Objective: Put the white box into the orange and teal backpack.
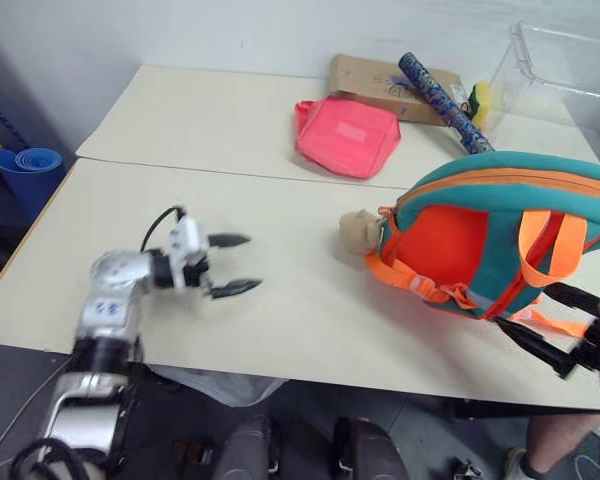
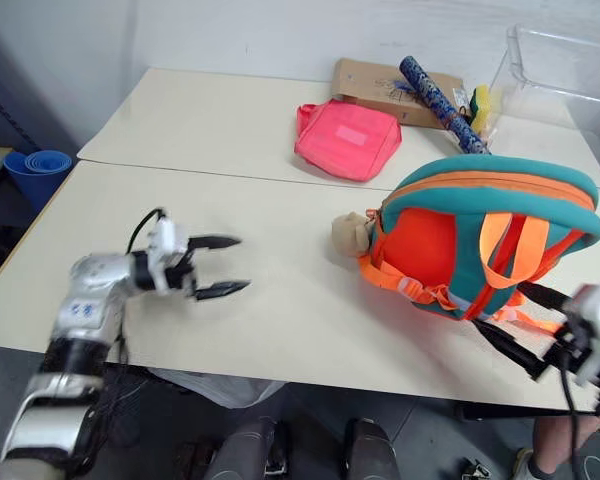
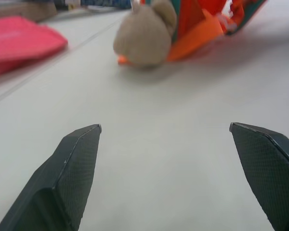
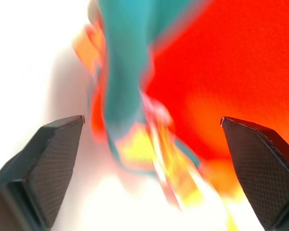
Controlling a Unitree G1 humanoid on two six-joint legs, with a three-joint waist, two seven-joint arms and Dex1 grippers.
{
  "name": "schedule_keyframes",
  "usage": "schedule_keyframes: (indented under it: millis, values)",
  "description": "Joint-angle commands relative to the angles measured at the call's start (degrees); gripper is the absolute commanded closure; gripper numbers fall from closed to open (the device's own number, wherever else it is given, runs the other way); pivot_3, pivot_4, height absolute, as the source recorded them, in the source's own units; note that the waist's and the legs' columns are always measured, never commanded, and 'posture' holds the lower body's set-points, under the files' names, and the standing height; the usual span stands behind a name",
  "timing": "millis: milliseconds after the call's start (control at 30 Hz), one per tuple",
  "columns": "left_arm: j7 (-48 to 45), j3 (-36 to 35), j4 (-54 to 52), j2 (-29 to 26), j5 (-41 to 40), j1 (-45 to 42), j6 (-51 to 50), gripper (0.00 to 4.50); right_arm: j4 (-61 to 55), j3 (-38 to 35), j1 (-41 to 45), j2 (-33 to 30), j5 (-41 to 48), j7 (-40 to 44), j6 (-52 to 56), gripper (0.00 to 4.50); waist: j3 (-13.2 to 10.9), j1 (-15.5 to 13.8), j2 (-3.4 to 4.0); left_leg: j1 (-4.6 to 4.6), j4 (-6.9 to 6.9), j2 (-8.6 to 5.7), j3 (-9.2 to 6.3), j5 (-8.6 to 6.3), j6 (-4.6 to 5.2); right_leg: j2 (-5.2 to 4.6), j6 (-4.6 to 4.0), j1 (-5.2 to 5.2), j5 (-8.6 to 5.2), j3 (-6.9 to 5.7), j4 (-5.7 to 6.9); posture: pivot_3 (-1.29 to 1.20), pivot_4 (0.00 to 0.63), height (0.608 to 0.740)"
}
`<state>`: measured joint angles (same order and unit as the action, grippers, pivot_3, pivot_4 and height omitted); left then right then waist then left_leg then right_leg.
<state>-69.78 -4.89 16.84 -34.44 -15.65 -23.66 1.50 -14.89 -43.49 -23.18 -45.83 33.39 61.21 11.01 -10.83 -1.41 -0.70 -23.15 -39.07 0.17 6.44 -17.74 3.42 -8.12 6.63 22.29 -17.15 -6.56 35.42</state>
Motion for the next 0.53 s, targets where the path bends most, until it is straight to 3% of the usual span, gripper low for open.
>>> schedule_keyframes:
  millis: [33, 233, 367, 533]
  values:
    - [0.9, -2.5, -6.8, -2.6, -1.3, 4.4, 1.5, 0.0, 2.6, -6.4, -2.0, 0.9, 1.5, 5.1, -5.6, 0.02, 0.0, 0.0, 0.0, 0.04, 0.0, 0.0, 0.0, -0.03, -0.01, -0.05, 0.0, -0.01, 0.0, 0.0, -0.05, 0.0, 0.15, 0.74]
    - [4.4, -4.9, -13.8, -5.7, -0.1, 15.3, 2.5, 0.0, 10.4, -0.2, -1.8, 2.0, -5.8, 12.9, -23.3, 0.02, 0.0, 0.4, 0.05, 0.27, 0.23, 0.0, 0.03, -0.29, -0.43, -0.15, -0.03, -0.04, -0.02, 0.09, -0.06, 0.0, 0.15, 0.74]
    - [6.6, -5.6, -15.6, -5.6, -0.2, 18.4, 3.4, 0.0, 12.7, 8.3, 4.2, 3.2, -8.6, 11.1, -26.5, 0.02, 0.0, 0.9, 0.07, 0.39, 0.23, 0.01, 0.13, -0.28, -0.45, -0.18, -0.03, -0.05, -0.02, 0.19, 0.01, 0.0, 0.15, 0.74]
    - [9.2, -5.7, -16.1, -5.1, -1.0, 17.4, 3.3, 0.0, 16.4, 12.7, 7.0, 3.4, -10.1, 10.2, -28.3, 0.02, 0.0, 1.1, 0.17, 0.43, 0.31, -0.04, 0.13, -0.29, -0.47, -0.25, -0.08, -0.02, -0.04, 0.17, 0.08, 0.0, 0.15, 0.74]
